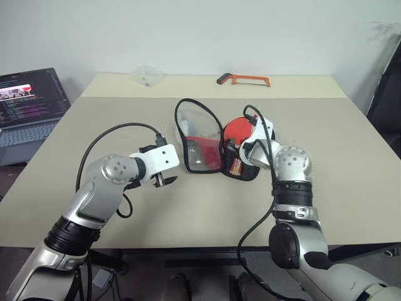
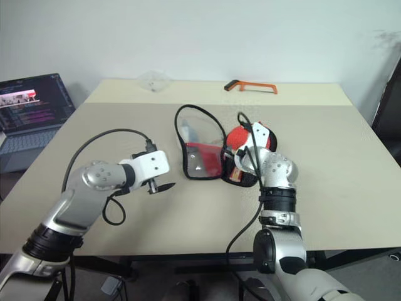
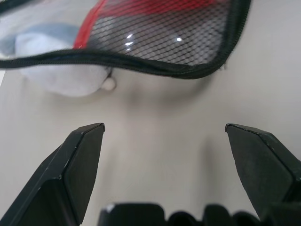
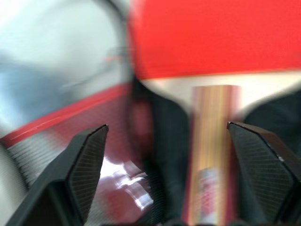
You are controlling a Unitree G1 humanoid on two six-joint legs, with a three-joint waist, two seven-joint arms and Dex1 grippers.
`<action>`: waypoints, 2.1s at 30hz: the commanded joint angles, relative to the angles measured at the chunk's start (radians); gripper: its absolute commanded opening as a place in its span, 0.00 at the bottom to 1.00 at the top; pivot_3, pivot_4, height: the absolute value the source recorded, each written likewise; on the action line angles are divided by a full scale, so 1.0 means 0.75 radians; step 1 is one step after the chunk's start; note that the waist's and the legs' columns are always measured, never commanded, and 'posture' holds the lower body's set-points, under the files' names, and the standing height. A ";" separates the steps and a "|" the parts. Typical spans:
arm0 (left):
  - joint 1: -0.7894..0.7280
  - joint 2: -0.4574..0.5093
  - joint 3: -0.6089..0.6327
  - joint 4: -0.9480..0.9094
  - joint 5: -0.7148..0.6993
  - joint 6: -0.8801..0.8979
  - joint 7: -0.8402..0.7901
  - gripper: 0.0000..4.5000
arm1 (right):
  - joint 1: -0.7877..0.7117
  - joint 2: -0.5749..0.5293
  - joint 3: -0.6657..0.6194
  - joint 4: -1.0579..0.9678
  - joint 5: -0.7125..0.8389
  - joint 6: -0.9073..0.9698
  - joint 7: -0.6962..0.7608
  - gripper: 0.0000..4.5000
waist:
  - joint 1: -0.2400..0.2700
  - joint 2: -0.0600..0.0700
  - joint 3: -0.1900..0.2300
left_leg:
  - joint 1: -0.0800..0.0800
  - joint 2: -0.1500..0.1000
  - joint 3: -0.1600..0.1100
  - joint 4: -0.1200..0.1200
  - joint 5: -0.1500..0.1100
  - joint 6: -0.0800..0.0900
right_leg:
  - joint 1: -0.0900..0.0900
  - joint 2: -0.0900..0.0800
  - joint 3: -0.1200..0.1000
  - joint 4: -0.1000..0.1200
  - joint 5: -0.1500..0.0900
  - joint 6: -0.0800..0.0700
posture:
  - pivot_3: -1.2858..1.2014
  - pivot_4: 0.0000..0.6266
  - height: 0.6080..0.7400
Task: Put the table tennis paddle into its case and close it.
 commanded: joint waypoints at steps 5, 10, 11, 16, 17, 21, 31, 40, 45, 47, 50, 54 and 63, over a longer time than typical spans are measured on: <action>-0.058 0.042 0.190 0.111 -0.167 -0.088 -0.038 1.00 | 0.073 -0.570 0.096 -0.453 0.309 0.450 0.583 0.99 | 0.024 0.000 0.000 | -0.001 -0.002 0.002 0.000 0.000 0.000 | 0.001 -0.003 0.000 -0.002 0.000 0.000 | 0.52 0.24 1.00; -0.097 0.036 0.209 0.280 -0.243 -0.199 -0.083 1.00 | 0.335 -1.175 0.413 -0.356 -0.079 -0.199 1.294 0.99 | 0.035 -0.001 -0.001 | 0.001 -0.001 0.002 0.000 0.000 0.000 | 0.002 -0.001 0.000 -0.004 -0.004 0.006 | 0.52 0.24 1.00; -0.108 0.028 0.202 0.310 -0.250 -0.215 -0.086 1.00 | 0.372 -1.225 0.432 -0.299 -0.139 -0.336 1.399 0.99 | 0.033 -0.001 -0.001 | 0.001 -0.001 0.003 0.000 0.000 0.000 | 0.002 -0.001 0.001 -0.004 -0.004 0.006 | 0.52 0.24 1.00; -0.191 -0.032 0.148 0.471 -0.233 -0.307 -0.082 1.00 | 0.518 -1.367 0.433 -0.057 -0.351 -0.934 1.865 0.99 | 0.023 -0.001 -0.001 | 0.003 0.000 0.004 0.003 0.000 0.000 | 0.002 0.000 0.003 -0.003 -0.004 0.006 | 0.52 0.24 1.00; -0.208 -0.047 0.140 0.505 -0.231 -0.324 -0.080 1.00 | 0.521 -1.377 0.429 0.004 -0.381 -1.002 1.910 0.99 | 0.021 -0.001 -0.001 | 0.003 0.000 0.004 0.004 0.000 0.000 | 0.003 0.000 0.003 -0.002 -0.003 0.006 | 0.52 0.24 1.00; -0.249 -0.070 0.105 0.608 -0.208 -0.396 -0.083 1.00 | 0.535 -1.387 0.390 0.127 -0.403 -1.159 2.090 0.99 | 0.019 -0.001 -0.001 | 0.003 0.000 0.004 0.007 0.000 0.000 | 0.003 0.000 0.004 -0.001 -0.002 0.006 | 0.52 0.24 1.00; -0.323 -0.143 0.069 0.849 -0.182 -0.504 -0.087 1.00 | 0.637 -1.393 0.329 0.063 -0.397 -1.203 2.261 0.99 | 0.030 -0.001 -0.001 | 0.003 -0.001 0.003 0.013 0.000 0.000 | 0.005 0.000 0.004 0.000 -0.001 0.007 | 0.52 0.24 1.00; -0.399 -0.264 -0.010 1.065 -0.075 -0.658 -0.021 1.00 | 0.646 -1.377 0.306 0.019 -0.391 -1.194 2.253 0.99 | 0.034 -0.001 -0.001 | 0.005 -0.001 0.002 0.019 0.000 0.001 | 0.012 0.000 0.004 0.000 0.001 0.012 | 0.52 0.24 1.00; -0.440 -0.299 -0.027 1.138 -0.047 -0.690 0.006 0.96 | 0.659 -1.380 0.286 -0.030 -0.376 -1.171 2.252 1.00 | 0.035 -0.001 -0.001 | 0.005 -0.001 0.002 0.019 0.000 0.001 | 0.013 0.000 0.004 0.000 0.001 0.012 | 0.52 0.24 1.00; -0.452 -0.308 -0.025 1.161 -0.048 -0.703 0.003 0.87 | 0.664 -1.382 0.280 -0.031 -0.377 -1.170 2.252 1.00 | 0.035 -0.001 -0.001 | 0.005 -0.001 0.002 0.019 0.000 0.001 | 0.013 0.000 0.004 -0.001 0.001 0.012 | 0.52 0.24 1.00; -0.462 -0.323 -0.022 1.186 -0.051 -0.706 0.000 0.63 | 0.672 -1.383 0.281 -0.020 -0.391 -1.178 2.250 1.00 | 0.035 -0.001 -0.001 | 0.006 -0.001 0.002 0.019 0.000 0.001 | 0.013 0.000 0.004 0.000 0.001 0.012 | 0.52 0.24 1.00; -0.457 -0.333 -0.027 1.200 -0.048 -0.721 -0.009 0.31 | 0.678 -1.380 0.284 -0.030 -0.391 -1.173 2.246 1.00 | 0.035 -0.001 -0.001 | 0.006 -0.001 0.002 0.019 0.000 0.001 | 0.013 0.000 0.003 -0.001 0.001 0.012 | 0.52 0.24 1.00; -0.515 -0.478 -0.024 1.260 -0.027 -0.705 0.132 0.01 | 0.675 -1.374 0.293 -0.040 -0.389 -1.160 2.239 1.00 | 0.039 -0.001 -0.001 | 0.006 -0.002 0.001 0.020 0.000 0.001 | 0.015 0.000 0.003 -0.001 0.002 0.013 | 0.52 0.24 1.00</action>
